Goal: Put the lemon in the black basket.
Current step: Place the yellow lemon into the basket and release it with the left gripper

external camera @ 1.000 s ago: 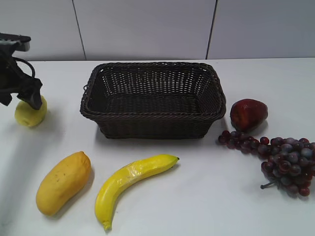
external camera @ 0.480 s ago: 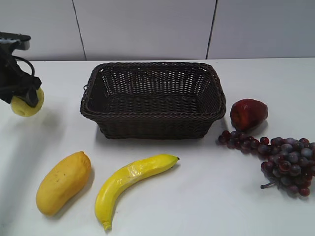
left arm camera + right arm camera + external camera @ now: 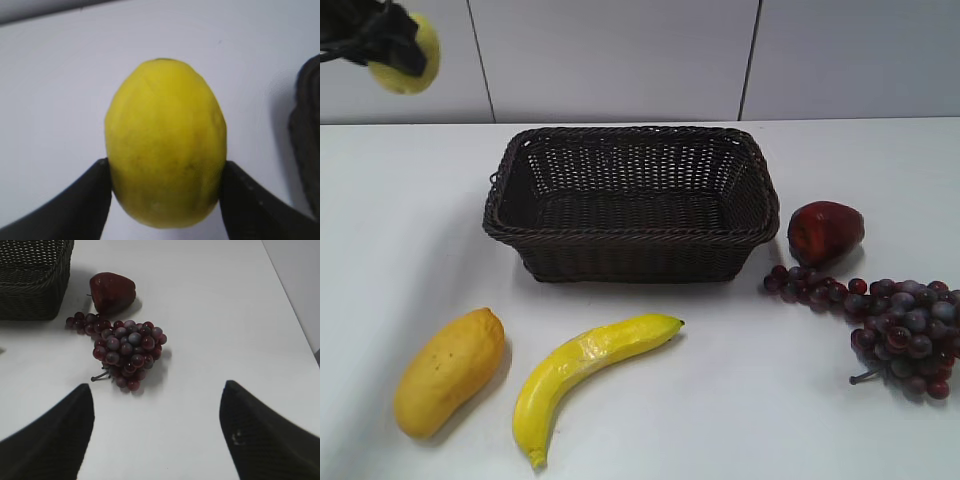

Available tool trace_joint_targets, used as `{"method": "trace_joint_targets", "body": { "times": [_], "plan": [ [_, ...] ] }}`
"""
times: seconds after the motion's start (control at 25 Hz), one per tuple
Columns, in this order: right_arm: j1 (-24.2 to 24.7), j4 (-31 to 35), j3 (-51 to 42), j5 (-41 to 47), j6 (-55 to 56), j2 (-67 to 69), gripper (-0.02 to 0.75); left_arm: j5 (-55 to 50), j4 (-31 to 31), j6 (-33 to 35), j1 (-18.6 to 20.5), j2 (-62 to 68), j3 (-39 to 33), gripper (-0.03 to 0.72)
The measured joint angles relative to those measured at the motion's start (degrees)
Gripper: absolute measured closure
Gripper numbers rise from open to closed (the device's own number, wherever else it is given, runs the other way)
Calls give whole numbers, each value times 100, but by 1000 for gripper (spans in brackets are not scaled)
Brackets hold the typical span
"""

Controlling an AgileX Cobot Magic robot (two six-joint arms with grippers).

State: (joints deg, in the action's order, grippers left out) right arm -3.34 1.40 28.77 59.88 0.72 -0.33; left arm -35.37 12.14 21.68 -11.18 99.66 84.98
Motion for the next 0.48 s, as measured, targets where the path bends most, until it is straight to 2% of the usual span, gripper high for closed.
{"method": "trace_joint_targets", "body": {
  "times": [0.2, 0.32, 0.48],
  "plan": [
    [0, 0, 0, 0, 0, 0, 147, 260, 130, 1113, -1193, 108, 178, 212],
    [0, 0, 0, 0, 0, 0, 147, 258, 155, 1325, -1883, 455, 442, 212],
    [0, 0, 0, 0, 0, 0, 147, -5, 97, 1411, -2453, 1214, 1006, 212]
  ]
}}
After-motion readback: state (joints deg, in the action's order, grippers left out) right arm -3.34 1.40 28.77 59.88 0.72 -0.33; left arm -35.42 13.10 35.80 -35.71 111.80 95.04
